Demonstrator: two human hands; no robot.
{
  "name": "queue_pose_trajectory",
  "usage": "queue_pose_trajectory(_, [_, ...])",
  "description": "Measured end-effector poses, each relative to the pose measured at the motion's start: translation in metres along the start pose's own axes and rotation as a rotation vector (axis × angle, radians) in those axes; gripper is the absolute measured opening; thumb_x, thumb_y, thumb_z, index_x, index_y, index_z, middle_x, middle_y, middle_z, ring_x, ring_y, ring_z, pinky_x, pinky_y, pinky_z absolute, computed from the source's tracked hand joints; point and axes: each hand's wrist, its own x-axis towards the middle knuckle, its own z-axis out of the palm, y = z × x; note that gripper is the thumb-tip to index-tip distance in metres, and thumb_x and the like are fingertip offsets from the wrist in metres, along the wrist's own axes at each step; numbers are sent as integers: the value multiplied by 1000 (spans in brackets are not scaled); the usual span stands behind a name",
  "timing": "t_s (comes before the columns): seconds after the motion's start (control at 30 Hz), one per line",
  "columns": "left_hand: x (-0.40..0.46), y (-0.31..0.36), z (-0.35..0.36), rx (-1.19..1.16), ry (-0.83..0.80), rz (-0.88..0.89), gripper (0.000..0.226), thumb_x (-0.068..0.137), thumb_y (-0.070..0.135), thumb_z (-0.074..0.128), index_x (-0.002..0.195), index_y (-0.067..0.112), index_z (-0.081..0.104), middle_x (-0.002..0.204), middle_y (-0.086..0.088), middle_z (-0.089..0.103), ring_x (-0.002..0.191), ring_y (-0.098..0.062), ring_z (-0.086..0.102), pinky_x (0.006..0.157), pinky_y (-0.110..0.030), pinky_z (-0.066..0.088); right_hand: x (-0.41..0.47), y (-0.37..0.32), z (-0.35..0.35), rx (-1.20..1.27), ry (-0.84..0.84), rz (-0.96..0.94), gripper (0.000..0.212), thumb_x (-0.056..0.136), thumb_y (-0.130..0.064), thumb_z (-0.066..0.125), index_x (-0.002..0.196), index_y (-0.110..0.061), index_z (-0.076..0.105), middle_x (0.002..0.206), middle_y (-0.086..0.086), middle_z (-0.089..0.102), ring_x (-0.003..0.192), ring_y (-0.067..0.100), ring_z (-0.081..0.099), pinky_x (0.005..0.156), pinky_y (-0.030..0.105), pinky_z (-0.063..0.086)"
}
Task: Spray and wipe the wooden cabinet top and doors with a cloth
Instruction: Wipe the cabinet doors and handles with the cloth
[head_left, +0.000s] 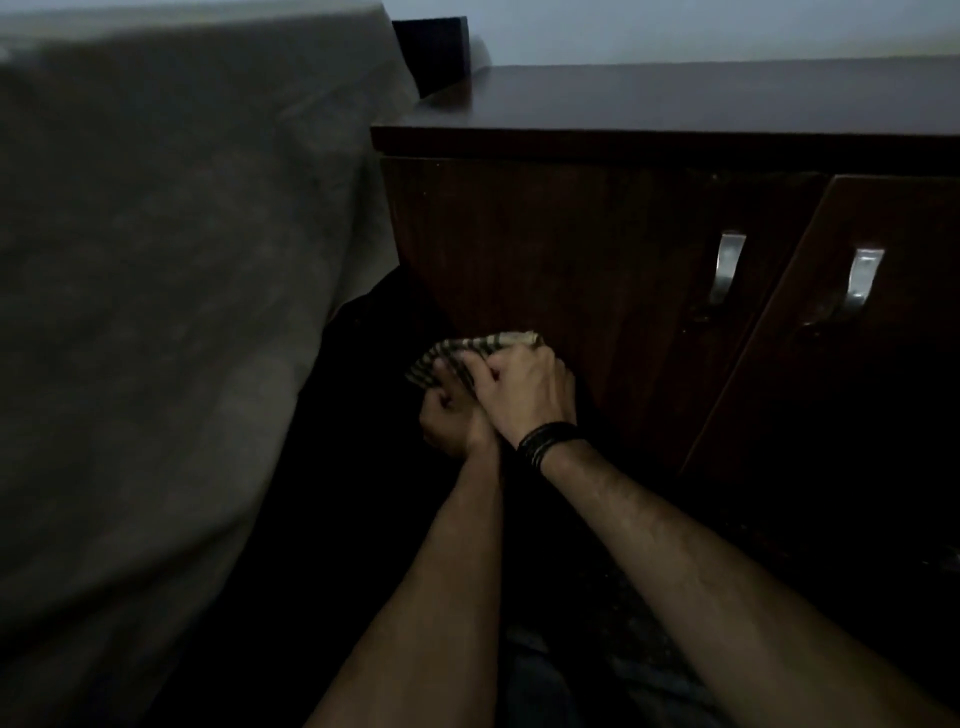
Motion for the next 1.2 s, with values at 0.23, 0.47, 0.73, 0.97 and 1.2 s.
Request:
queue_pose_trajectory(0.23, [-21,-59,-21,27,-277,-276,50,103,40,45,97,-3,70,93,-15,68,90,-30,67,68,-32,47,-40,41,40,-47,-275,58,40,98,-51,49,96,-19,73,106,5,67,97,27,66,68,28,36])
queue_pose_trajectory(0.47, [-11,-58,-18,-80,-177,-234,43,99,38,55,79,3,69,80,-15,70,75,-24,64,67,-31,48,-37,31,35,-23,-250,101,44,96,-53,50,87,-16,73,95,4,70,89,26,68,65,25,37])
queue_pose_trajectory(0.73, [25,-6,-11,-272,5,-142,42,101,27,56,89,-12,64,77,-13,61,76,-22,61,57,-15,47,-1,-14,39,-18,-199,-57,42,95,-59,46,105,-28,73,103,0,69,89,22,68,71,28,52])
queue_pose_trajectory(0.97, [-18,-49,-23,-86,-359,-430,43,109,26,32,127,-5,55,124,-20,60,98,-26,56,73,-33,50,-37,34,33,-101,-352,-10,34,97,-48,50,116,-26,68,123,1,64,106,24,64,81,31,48])
queue_pose_trajectory(1.2, [-52,-62,-15,180,-439,-320,52,107,39,34,94,1,67,96,-18,69,90,-30,68,76,-37,52,-53,68,14,-211,-270,151,37,96,-47,52,87,-20,76,98,5,70,93,28,68,72,32,49])
